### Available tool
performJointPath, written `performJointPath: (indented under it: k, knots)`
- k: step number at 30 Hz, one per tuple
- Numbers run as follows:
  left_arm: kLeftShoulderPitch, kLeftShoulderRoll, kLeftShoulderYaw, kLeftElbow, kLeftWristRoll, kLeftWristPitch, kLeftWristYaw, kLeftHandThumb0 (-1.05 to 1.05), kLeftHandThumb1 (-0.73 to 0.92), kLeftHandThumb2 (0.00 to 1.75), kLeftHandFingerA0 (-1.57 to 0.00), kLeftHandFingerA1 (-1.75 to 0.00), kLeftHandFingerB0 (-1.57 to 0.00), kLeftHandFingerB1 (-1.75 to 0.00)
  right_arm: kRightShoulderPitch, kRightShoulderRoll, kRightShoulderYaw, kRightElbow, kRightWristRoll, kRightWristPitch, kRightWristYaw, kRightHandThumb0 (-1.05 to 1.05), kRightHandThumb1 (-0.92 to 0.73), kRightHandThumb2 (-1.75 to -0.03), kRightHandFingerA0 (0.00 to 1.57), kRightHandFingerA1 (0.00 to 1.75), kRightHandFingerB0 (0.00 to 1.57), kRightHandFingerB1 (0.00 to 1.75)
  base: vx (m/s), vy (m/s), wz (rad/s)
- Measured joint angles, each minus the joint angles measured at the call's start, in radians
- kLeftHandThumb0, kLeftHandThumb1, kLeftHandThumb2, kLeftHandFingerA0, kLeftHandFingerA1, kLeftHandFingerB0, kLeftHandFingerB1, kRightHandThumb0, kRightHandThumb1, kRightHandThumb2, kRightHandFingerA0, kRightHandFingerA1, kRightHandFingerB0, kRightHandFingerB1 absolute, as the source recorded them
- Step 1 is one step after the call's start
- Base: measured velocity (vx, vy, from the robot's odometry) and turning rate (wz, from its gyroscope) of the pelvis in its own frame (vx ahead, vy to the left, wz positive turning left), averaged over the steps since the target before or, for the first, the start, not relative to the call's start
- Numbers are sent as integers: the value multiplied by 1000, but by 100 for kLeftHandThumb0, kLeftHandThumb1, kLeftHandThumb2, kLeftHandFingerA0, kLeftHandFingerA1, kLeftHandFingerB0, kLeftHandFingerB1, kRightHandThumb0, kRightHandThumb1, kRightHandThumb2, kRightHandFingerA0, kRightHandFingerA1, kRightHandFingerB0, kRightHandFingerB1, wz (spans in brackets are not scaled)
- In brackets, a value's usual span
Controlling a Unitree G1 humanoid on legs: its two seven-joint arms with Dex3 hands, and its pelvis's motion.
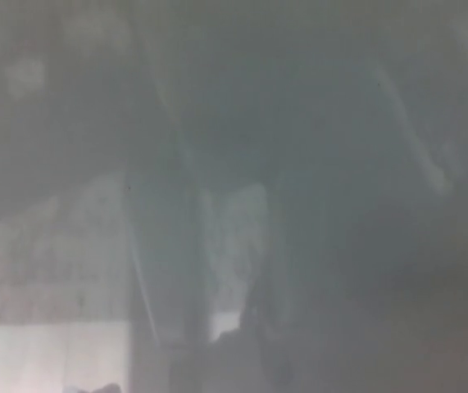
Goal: A white board is being place on the right hand side and parallel to the robot and the robot uses its left hand to grab on the leftside of the whiteboard and drag the whiteboard from the right hand side to the left hand side
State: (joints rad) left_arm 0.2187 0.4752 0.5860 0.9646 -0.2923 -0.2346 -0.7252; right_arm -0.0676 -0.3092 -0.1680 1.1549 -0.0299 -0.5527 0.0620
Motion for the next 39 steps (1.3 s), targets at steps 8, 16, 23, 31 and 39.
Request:
performJointPath:
  k: [8, 16, 23, 31, 39]
  knots:
    - [32, -18, -100, -83, 11, 45, 20, -55, 66, 78, -8, -36, 0, -11, -5, 0, -5, -2, 4, 4, 6, -78, -75, -63, 85, 87, 52, 53, 0, 0, 0]
    - [53, -39, -255, -130, 58, 73, 56, -58, 72, 61, -22, -68, 0, -18, -7, 0, -8, -2, 6, 5, 8, -80, -76, -64, 87, 88, 53, 52, 0, 0, 0]
    - [12, -44, -274, -86, 63, 99, 99, -59, 69, 60, -28, -94, 0, -19, -12, 0, -13, -2, 9, 7, 9, -79, -76, -63, 86, 87, 53, 53, 0, 0, 0]
    - [-15, -44, -296, -64, 79, 112, 136, -62, 57, 87, -38, -83, 0, -17, -16, 0, -13, -2, 9, 10, 9, -81, -75, -63, 87, 88, 54, 54, 0, 0, 0]
    - [-11, -44, -298, -74, 80, 112, 147, -53, 67, 60, -33, -106, 0, -20, -19, 0, -10, 0, 8, 13, 9, -79, -76, -64, 86, 87, 53, 52, 0, 0, 0]
